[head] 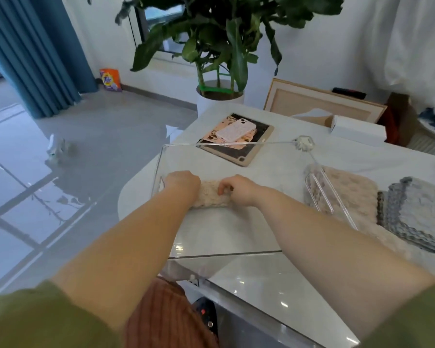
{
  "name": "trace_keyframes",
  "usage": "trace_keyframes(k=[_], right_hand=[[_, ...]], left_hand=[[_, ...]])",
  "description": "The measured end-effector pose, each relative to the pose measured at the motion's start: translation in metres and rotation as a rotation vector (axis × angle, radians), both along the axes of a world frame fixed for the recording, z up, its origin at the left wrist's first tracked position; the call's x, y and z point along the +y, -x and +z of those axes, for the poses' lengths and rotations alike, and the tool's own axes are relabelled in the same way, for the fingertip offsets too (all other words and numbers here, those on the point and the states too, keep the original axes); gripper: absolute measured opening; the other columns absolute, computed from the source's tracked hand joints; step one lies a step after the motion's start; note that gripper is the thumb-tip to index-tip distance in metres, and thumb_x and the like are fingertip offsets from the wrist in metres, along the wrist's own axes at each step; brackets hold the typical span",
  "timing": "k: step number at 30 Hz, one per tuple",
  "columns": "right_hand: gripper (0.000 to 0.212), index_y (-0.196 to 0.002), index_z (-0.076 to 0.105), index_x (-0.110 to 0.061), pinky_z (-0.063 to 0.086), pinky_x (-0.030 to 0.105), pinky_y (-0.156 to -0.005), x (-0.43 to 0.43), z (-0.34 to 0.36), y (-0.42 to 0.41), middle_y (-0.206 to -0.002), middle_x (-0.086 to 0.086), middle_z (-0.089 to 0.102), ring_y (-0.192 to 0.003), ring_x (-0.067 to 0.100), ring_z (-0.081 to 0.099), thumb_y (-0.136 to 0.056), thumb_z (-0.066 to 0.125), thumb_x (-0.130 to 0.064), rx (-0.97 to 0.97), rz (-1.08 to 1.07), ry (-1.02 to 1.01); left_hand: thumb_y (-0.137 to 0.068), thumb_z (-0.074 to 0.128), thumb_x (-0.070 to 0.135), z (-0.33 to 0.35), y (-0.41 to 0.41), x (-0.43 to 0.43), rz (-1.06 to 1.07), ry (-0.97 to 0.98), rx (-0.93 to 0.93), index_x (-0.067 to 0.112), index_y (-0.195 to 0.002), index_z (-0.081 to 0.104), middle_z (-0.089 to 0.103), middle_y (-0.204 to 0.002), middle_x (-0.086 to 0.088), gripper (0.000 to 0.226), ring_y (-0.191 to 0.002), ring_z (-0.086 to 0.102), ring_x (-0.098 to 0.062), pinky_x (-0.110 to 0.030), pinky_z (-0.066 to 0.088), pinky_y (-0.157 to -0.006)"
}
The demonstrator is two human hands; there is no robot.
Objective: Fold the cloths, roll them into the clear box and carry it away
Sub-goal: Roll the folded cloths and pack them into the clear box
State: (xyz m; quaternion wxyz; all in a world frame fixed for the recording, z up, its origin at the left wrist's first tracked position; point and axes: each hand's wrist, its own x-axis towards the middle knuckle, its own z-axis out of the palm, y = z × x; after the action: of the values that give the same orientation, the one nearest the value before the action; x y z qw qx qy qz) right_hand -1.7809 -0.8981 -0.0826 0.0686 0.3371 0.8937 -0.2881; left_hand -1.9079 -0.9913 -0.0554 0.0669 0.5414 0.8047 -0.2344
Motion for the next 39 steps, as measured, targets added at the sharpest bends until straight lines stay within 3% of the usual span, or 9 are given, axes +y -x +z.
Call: trace_keyframes(k=[9, 13, 16, 22, 26, 28, 32, 35, 39], right_hand=[[0.06, -0.139, 0.046, -0.027, 0.032, 0.039, -0.109, -0.015, 0.019, -0.009, -0.145, 0.01, 0.032, -0.13, 0.032, 0.037, -0.089, 0.035, 0.006, -0.149, 0.039, 0.128], [0.073, -0.138, 0.046, -0.034, 0.05, 0.039, -0.094, -0.02, 0.062, -0.034, -0.151, 0.001, 0.03, -0.12, 0.027, 0.052, -0.085, 0.024, 0.011, -0.218, 0.022, 0.216], [0.069, -0.121, 0.063, -0.032, 0.05, 0.032, -0.093, -0.023, 0.098, -0.08, -0.142, 0.001, 0.046, -0.114, 0.017, 0.058, -0.083, 0.029, 0.013, -0.056, -0.046, 0.156], [0.046, -0.098, 0.069, -0.016, 0.051, 0.016, -0.068, -0.044, 0.12, -0.228, -0.094, 0.002, 0.066, -0.079, 0.014, 0.064, -0.085, 0.039, 0.015, 0.562, -0.58, 0.045], [0.034, -0.077, 0.063, -0.009, 0.047, 0.013, -0.047, -0.055, 0.066, -0.315, -0.082, 0.022, 0.063, -0.054, 0.011, 0.059, -0.087, 0.042, 0.016, 0.536, -0.948, 0.141], [0.033, -0.074, 0.062, -0.007, 0.046, 0.014, -0.043, -0.063, 0.038, -0.338, -0.072, 0.022, 0.061, -0.041, 0.006, 0.056, -0.086, 0.044, 0.017, 0.497, -1.026, 0.257], [0.026, -0.097, 0.064, -0.003, 0.047, 0.018, -0.055, -0.079, -0.002, -0.344, -0.08, 0.015, 0.063, -0.06, 0.012, 0.057, -0.086, 0.05, 0.014, 0.517, -1.007, 0.274], [0.027, -0.117, 0.058, -0.003, 0.046, 0.021, -0.061, -0.077, -0.022, -0.338, -0.094, 0.014, 0.064, -0.074, 0.017, 0.058, -0.09, 0.058, -0.002, 0.62, -1.092, 0.273], [0.044, -0.115, 0.057, -0.004, 0.039, 0.023, -0.056, -0.057, -0.025, -0.327, -0.092, 0.006, 0.059, -0.073, 0.016, 0.055, -0.085, 0.068, -0.033, 0.58, -1.197, 0.301]], left_hand=[[-0.092, 0.05, 0.011, 0.009, -0.009, 0.0, -0.065, 0.044, 0.18, 0.014, -0.121, 0.058, 0.057, -0.121, -0.001, 0.03, -0.111, 0.057, -0.02, -0.027, 0.039, -0.073], [-0.09, 0.051, 0.005, 0.029, -0.015, -0.006, -0.016, 0.048, 0.103, 0.009, -0.115, 0.059, 0.054, -0.099, -0.003, 0.027, -0.091, 0.054, -0.02, -0.026, 0.041, -0.072], [-0.09, 0.047, 0.003, 0.056, -0.033, -0.009, -0.033, -0.01, 0.051, 0.008, -0.099, 0.06, 0.049, -0.086, -0.001, 0.017, -0.094, 0.056, -0.02, -0.027, 0.041, -0.073], [-0.088, 0.042, 0.002, 0.089, -0.141, -0.002, -0.21, -0.523, -0.376, 0.007, -0.117, 0.056, 0.057, -0.114, -0.013, 0.034, -0.103, 0.057, -0.032, -0.039, 0.049, -0.088], [-0.087, 0.044, 0.002, 0.077, -0.249, -0.013, -0.478, -0.745, -0.666, 0.007, -0.112, 0.061, 0.056, -0.112, -0.012, 0.03, -0.102, 0.055, -0.032, -0.037, 0.046, -0.083], [-0.088, 0.046, 0.006, 0.06, -0.293, -0.015, -0.531, -0.663, -0.745, 0.007, -0.11, 0.06, 0.057, -0.112, -0.014, 0.026, -0.103, 0.055, -0.034, -0.041, 0.047, -0.084], [-0.094, 0.043, 0.013, 0.007, -0.336, -0.008, -0.399, -0.273, -0.585, 0.0, -0.135, 0.041, 0.035, -0.142, -0.023, 0.043, -0.13, 0.036, -0.036, -0.041, 0.033, -0.104], [-0.094, 0.046, 0.026, -0.026, -0.336, -0.002, -0.13, -0.413, -0.651, 0.004, -0.149, 0.007, 0.0, -0.156, -0.021, 0.071, -0.144, 0.006, -0.036, -0.043, 0.01, -0.115], [-0.095, 0.05, 0.035, -0.023, -0.328, 0.009, 0.271, -0.612, -0.93, -0.001, -0.148, 0.0, 0.018, -0.154, -0.02, 0.082, -0.139, 0.023, -0.031, -0.028, 0.016, -0.107]])
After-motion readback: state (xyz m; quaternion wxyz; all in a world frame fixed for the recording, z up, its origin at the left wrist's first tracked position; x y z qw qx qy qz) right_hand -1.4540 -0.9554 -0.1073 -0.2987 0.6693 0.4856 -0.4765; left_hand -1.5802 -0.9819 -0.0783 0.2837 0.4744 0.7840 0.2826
